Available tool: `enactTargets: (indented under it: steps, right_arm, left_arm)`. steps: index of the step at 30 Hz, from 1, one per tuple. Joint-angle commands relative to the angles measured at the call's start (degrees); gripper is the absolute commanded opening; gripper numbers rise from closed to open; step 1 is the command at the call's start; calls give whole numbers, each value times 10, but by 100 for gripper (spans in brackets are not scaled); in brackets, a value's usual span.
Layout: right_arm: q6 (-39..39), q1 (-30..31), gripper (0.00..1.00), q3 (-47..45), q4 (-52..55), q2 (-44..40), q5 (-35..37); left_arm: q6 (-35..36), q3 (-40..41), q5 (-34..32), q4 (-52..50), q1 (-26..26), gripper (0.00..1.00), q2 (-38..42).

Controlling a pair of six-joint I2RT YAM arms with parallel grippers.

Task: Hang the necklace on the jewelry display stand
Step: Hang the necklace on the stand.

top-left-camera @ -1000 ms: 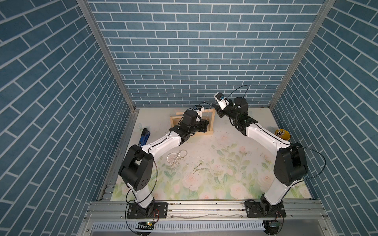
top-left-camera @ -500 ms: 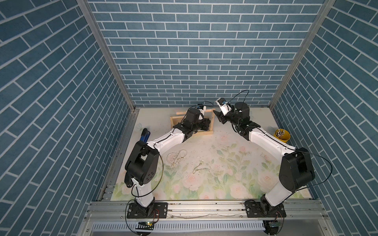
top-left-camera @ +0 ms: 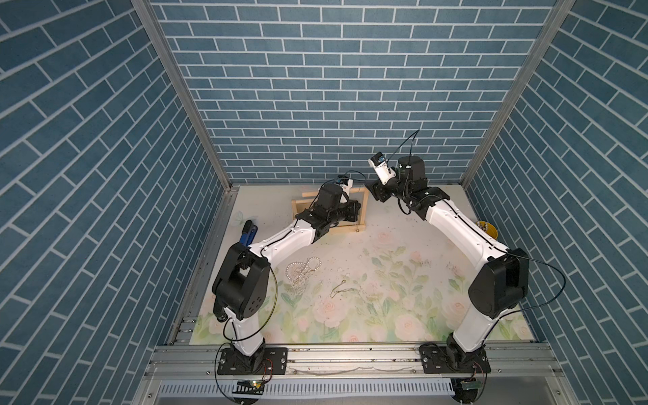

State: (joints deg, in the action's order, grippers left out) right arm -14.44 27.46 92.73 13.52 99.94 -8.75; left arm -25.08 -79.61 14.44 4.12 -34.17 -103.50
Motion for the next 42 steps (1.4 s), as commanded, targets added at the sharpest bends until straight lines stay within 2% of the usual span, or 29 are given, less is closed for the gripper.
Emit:
enactTargets:
  steps: [1,5,6,7,8,11,23,28,37,42]
  right_arm:
    - [32,0,66,-39,6,-46,18]
    - [51,0,66,-93,-41,-89,24]
    - [57,0,67,-106,-52,-99,28]
    - [63,0,67,-116,-63,-110,34]
    - [68,0,67,-124,-71,-117,38]
    - [80,0,67,-147,-96,-142,41]
    - [114,0,67,-221,-156,-201,64]
    - [140,0,67,-274,-183,-224,47]
    - [170,1,67,-307,-193,-237,48]
    - [208,1,63,-353,-234,-246,8]
  left_arm:
    - [-5,-14,4,-3,-3,0,8]
    - [-7,-8,9,1,-4,7,8]
    - [-7,-6,10,1,-4,10,7]
    - [-7,-5,11,1,-4,19,7]
    - [-7,-5,12,0,-4,23,7]
    - [-6,-3,10,1,-5,29,8]
    - [-1,3,1,-6,-5,31,18]
    - [12,35,-18,-12,-6,32,54]
    - [32,69,-43,-28,-6,33,105]
    - [32,95,-60,-19,-6,35,146]
